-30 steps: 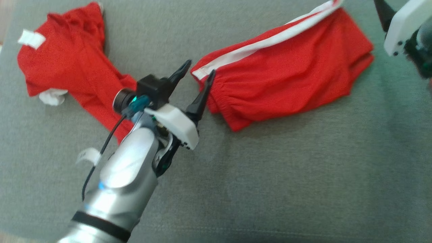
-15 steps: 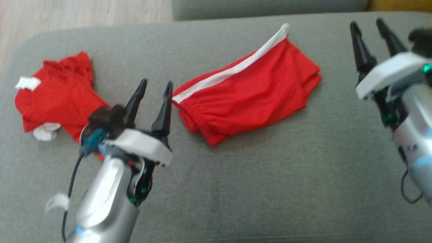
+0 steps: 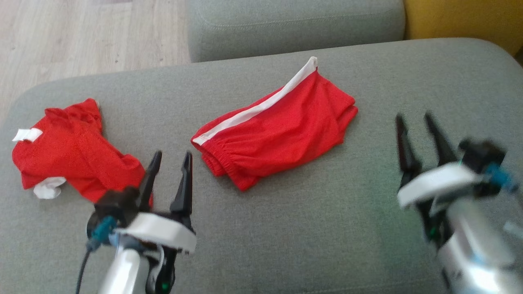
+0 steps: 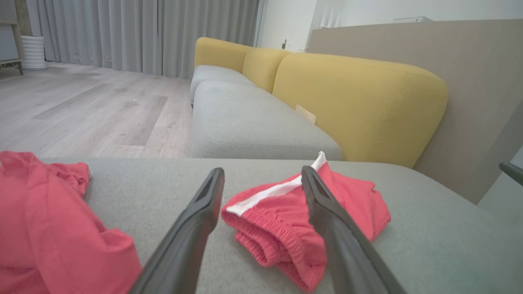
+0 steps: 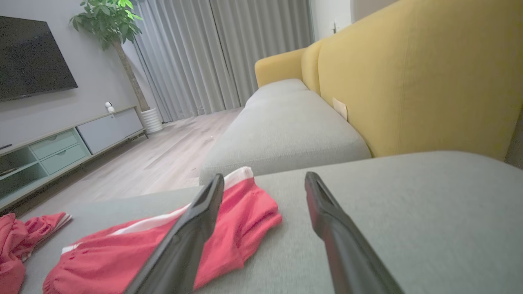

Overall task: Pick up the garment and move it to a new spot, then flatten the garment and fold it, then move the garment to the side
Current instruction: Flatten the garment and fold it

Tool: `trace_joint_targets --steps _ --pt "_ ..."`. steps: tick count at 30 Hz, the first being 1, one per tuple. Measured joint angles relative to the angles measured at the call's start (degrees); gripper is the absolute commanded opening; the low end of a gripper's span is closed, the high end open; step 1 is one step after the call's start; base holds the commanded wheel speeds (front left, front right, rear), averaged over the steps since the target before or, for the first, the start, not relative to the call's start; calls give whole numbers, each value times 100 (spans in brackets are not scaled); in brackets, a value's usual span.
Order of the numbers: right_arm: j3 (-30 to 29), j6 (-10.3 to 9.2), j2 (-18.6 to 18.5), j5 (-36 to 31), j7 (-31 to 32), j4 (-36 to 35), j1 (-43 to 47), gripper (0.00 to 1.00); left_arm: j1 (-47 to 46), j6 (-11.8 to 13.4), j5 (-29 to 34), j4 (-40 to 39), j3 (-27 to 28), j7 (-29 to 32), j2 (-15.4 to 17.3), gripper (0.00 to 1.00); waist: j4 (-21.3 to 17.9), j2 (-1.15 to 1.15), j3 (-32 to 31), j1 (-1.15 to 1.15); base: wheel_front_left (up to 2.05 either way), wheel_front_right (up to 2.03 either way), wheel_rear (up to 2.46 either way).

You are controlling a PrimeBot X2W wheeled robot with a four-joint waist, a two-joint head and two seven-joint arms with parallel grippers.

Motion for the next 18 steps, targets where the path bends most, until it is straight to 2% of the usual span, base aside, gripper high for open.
trace_joint_targets --steps 4,11,16,18 --pt "-346 0 345 -381 23 -311 651 100 264 -44 104 -3 44 0 -14 100 -3 0 -28 0 0 0 0" --pt "-815 0 504 -704 401 -782 797 100 243 -101 162 -68 47 0 -36 100 76 0 133 0 0 0 0" --pt "-1295 0 664 -697 855 -845 768 100 12 -153 194 -71 -15 -1 -49 100 233 0 384 0 0 0 0" --pt "-1500 0 733 -459 1072 -790 667 100 -80 -174 194 -68 -83 -14 -52 100 316 0 505 0 0 0 0"
